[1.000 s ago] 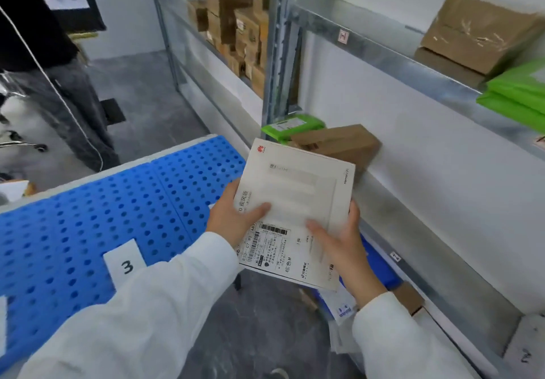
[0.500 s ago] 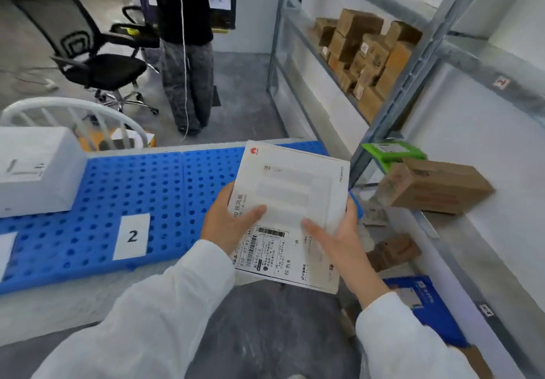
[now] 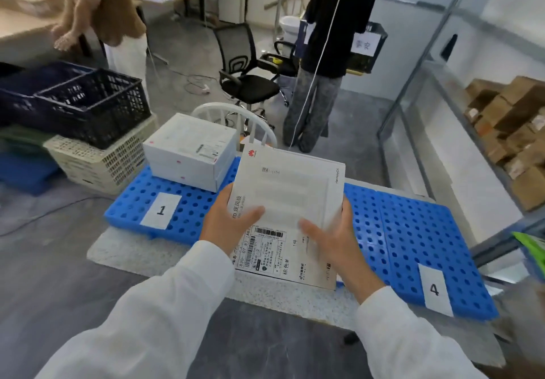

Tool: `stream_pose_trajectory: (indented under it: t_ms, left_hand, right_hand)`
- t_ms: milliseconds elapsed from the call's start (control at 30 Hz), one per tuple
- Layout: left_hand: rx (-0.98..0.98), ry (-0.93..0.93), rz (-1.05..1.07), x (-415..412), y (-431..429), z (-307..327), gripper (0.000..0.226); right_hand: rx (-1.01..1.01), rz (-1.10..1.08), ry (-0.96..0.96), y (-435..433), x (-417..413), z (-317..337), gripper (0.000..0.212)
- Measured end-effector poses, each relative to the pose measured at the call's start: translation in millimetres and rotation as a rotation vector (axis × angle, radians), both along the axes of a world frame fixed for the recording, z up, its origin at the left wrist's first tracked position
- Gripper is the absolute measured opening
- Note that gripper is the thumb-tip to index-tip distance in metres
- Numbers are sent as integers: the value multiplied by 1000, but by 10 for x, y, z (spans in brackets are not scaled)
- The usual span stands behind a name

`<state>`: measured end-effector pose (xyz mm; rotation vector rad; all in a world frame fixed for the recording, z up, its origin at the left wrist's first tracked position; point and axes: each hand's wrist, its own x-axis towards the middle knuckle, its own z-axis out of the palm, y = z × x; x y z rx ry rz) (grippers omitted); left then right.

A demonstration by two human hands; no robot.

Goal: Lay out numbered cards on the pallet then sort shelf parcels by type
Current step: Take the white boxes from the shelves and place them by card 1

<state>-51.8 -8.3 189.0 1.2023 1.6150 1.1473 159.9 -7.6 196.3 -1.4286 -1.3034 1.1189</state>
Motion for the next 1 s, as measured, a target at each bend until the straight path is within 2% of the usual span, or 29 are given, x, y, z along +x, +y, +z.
stream_pose_trajectory:
  t_ms: [300, 600, 667, 767, 900, 1000]
  left_hand:
    - [-19, 21, 223, -905, 178, -38, 55]
    - [-37, 43, 296, -1462, 890, -7, 44]
    - [-34, 62, 301, -1561, 1080, 49, 42]
    - [-32, 77, 280, -1727, 1362, 104, 57]
    - [-2, 68, 228, -1866, 1698, 171, 54]
    - [-21, 75, 198, -1960, 1904, 126, 60]
  right_hand:
    - [-34, 220, 68, 614, -948, -98, 98]
    - [-60, 276, 117, 1466, -1528, -203, 100]
    - [-72, 282, 130, 1681, -1635, -183, 103]
    - [-61, 269, 134, 1956, -1789, -157, 104]
    - [-61, 254, 118, 2268, -1922, -132, 107]
    - [-80, 243, 129, 2428, -1973, -158, 107]
